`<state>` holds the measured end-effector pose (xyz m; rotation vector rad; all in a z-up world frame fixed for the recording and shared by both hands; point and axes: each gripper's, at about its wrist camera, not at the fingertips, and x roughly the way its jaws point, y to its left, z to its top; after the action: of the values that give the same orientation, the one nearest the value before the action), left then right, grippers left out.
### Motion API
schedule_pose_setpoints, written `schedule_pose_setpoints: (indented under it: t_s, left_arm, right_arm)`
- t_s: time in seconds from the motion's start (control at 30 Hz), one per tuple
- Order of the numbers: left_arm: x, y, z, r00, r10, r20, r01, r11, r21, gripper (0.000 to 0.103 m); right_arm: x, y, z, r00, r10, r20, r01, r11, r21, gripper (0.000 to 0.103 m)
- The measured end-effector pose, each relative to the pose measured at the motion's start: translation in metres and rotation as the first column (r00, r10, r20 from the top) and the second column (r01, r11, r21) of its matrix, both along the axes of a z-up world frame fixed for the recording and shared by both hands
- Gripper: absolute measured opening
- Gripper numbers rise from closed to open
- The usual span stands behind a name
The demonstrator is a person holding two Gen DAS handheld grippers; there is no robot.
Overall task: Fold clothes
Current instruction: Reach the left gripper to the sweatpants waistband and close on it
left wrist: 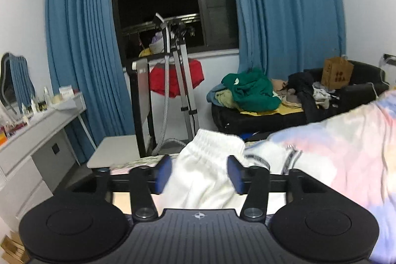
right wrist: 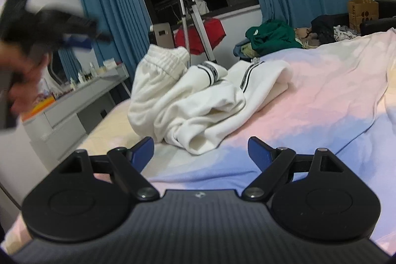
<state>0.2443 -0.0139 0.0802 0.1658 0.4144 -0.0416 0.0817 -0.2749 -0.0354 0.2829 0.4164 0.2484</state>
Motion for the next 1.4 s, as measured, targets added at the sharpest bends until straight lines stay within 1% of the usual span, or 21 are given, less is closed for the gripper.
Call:
schedule_pose_setpoints:
  t_s: [0.07,0.13,0.23,0.3,0.37,0.47,0.5,0.57,0.67,0.73,0.8,0.87,0.93,1.0,1.03,1.07,1.1,1.13,1.2,1.3,1.4]
  left_arm:
    - [0.038,-0.008,-0.005,0.998,0.045,-0.04,-0.046,0.998,-0.033,0.061]
    - [0.075,-0.009,-0.014,0.991,0.096,-0.094,-0.103,0.992,-0.077,0.061]
    - [0.121,-0.002,-0.027,0.967,0.174,-0.188,-0.2,0.971,-0.131,0.061]
    - [0.147,0.009,-0.034,0.939,0.22,-0.264,-0.273,0.944,-0.186,0.061]
    - [0.168,0.022,-0.038,0.909,0.265,-0.321,-0.349,0.905,-0.243,0.061]
    - [0.195,0.034,-0.039,0.865,0.311,-0.395,-0.426,0.87,-0.249,0.061]
    - [0.2,0.038,-0.036,0.856,0.318,-0.408,-0.444,0.857,-0.261,0.059]
    - [0.205,0.043,-0.027,0.852,0.317,-0.417,-0.457,0.838,-0.299,0.059]
    - [0.212,0.038,-0.019,0.85,0.309,-0.427,-0.445,0.854,-0.27,0.064]
    - [0.219,0.034,-0.02,0.843,0.314,-0.438,-0.45,0.858,-0.25,0.073]
    - [0.227,0.031,-0.023,0.834,0.321,-0.449,-0.458,0.857,-0.237,0.074]
    - [0.232,0.024,-0.027,0.824,0.328,-0.461,-0.459,0.865,-0.204,0.068]
    - [0.232,0.018,-0.031,0.823,0.328,-0.464,-0.447,0.878,-0.171,0.052]
    - [0.228,0.013,-0.035,0.826,0.326,-0.46,-0.433,0.89,-0.146,0.05]
    - [0.225,0.011,-0.036,0.83,0.324,-0.454,-0.423,0.897,-0.132,0.046]
    - [0.221,0.011,-0.036,0.837,0.321,-0.443,-0.408,0.906,-0.115,0.042]
    - [0.215,0.011,-0.035,0.843,0.317,-0.434,-0.395,0.913,-0.101,0.031]
    - [0.208,0.013,-0.035,0.847,0.314,-0.429,-0.39,0.915,-0.099,0.024]
    - [0.191,0.019,-0.032,0.855,0.304,-0.419,-0.383,0.917,-0.115,0.019]
    - [0.156,0.028,-0.021,0.884,0.29,-0.367,-0.353,0.928,-0.117,0.012]
    - [0.099,0.041,-0.011,0.917,0.271,-0.291,-0.326,0.932,-0.16,0.008]
  right_arm:
    - [0.009,0.004,-0.008,0.999,0.023,-0.041,-0.024,1.0,-0.012,0.085]
    - [0.016,0.006,-0.017,0.996,0.05,-0.07,-0.05,0.999,0.01,0.085]
    - [0.027,0.01,-0.03,0.991,0.091,-0.1,-0.089,0.996,0.023,0.085]
    - [0.035,0.01,-0.037,0.988,0.101,-0.114,-0.098,0.995,0.025,0.085]
    - [0.043,0.004,-0.043,0.987,0.089,-0.13,-0.084,0.995,0.049,0.084]
    - [0.055,-0.012,-0.053,0.979,0.067,-0.195,-0.034,0.986,0.166,0.085]
    - [0.058,-0.017,-0.057,0.974,0.062,-0.218,-0.017,0.978,0.206,0.084]
    - [0.06,-0.026,-0.061,0.967,0.051,-0.25,0.017,0.965,0.263,0.084]
    - [0.06,-0.032,-0.064,0.961,0.04,-0.273,0.05,0.948,0.315,0.084]
    - [0.058,-0.03,-0.064,0.959,0.043,-0.279,0.051,0.947,0.319,0.084]
    - [0.056,-0.026,-0.065,0.959,0.051,-0.278,0.039,0.951,0.307,0.084]
    - [0.056,-0.023,-0.065,0.961,0.057,-0.27,0.025,0.956,0.291,0.084]
    - [0.055,-0.023,-0.065,0.961,0.057,-0.271,0.025,0.956,0.293,0.084]
    - [0.055,-0.022,-0.065,0.961,0.058,-0.271,0.026,0.956,0.294,0.085]
    - [0.055,-0.022,-0.064,0.961,0.058,-0.269,0.024,0.956,0.291,0.086]
    - [0.055,-0.022,-0.063,0.962,0.059,-0.268,0.021,0.957,0.289,0.086]
    - [0.054,-0.02,-0.063,0.964,0.059,-0.261,0.016,0.961,0.274,0.086]
    - [0.053,-0.019,-0.062,0.965,0.058,-0.254,0.01,0.966,0.258,0.086]
    - [0.052,-0.015,-0.061,0.969,0.057,-0.24,-0.002,0.975,0.224,0.084]
    - [0.051,-0.01,-0.061,0.975,0.035,-0.219,-0.003,0.989,0.147,0.084]
    - [0.046,-0.01,-0.055,0.981,0.02,-0.195,0.005,0.992,0.126,0.084]
